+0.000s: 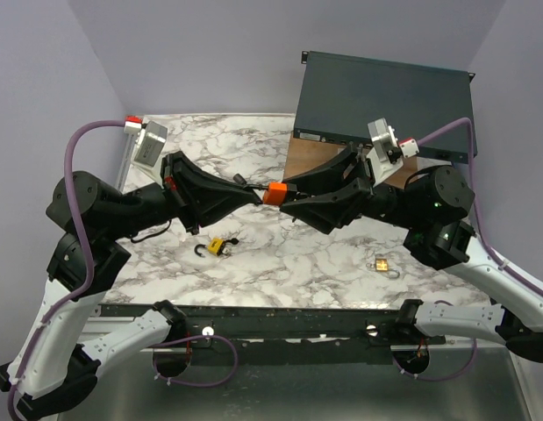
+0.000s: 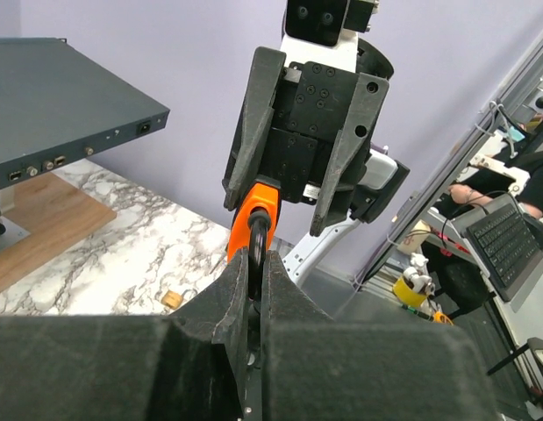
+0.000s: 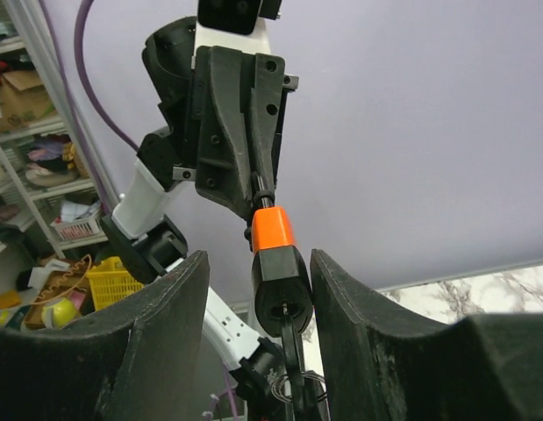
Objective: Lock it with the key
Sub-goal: Pick up the lock from the center of the board.
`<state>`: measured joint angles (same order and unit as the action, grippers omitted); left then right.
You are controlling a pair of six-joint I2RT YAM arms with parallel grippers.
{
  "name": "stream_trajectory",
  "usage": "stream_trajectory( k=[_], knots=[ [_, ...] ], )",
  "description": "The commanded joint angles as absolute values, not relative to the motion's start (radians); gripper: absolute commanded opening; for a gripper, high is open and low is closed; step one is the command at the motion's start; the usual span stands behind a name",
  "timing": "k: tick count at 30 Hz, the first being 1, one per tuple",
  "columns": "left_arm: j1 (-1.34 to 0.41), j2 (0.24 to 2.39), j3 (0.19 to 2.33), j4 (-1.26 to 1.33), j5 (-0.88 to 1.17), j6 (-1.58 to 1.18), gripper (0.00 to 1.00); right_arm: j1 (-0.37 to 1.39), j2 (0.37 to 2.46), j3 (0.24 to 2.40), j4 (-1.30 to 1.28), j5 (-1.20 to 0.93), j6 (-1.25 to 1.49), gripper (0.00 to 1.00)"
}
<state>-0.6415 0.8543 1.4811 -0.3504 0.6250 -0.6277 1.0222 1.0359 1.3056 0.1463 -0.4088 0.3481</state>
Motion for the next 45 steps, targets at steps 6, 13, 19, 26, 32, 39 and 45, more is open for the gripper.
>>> stream_trajectory(
  k=[6, 13, 19, 26, 32, 39, 45],
  knots=[
    [-0.638, 0.837, 1.495, -0.262, 0.592, -0.672, 0.00, 1.030, 1.057, 1.312, 0.226, -0.493, 0.413, 0.46],
    [-0.638, 0.825, 1.474, -0.259, 0.592, -0.672, 0.00, 1.029, 1.075, 1.322, 0.222, -0.498, 0.431, 0.42],
    [-0.638, 0.827, 1.466, -0.263, 0.600, -0.666, 0.00, 1.030, 1.077, 1.315, 0.231, -0.492, 0.447, 0.36],
    [-0.638, 0.824, 1.445, -0.284, 0.608, -0.637, 0.00, 1.029, 1.082, 1.325, 0.204, -0.462, 0.466, 0.01],
    [-0.639, 0.805, 1.426, -0.407, 0.564, -0.557, 0.25, 1.029, 1.048, 1.286, 0.168, -0.441, 0.482, 0.01],
    [-0.639, 0.763, 1.377, -0.515, 0.476, -0.496, 0.34, 1.029, 1.028, 1.253, 0.113, -0.424, 0.494, 0.01],
    [-0.639, 0.745, 1.367, -0.508, 0.514, -0.473, 0.34, 1.030, 1.028, 1.235, 0.088, -0.417, 0.503, 0.01]
  ],
)
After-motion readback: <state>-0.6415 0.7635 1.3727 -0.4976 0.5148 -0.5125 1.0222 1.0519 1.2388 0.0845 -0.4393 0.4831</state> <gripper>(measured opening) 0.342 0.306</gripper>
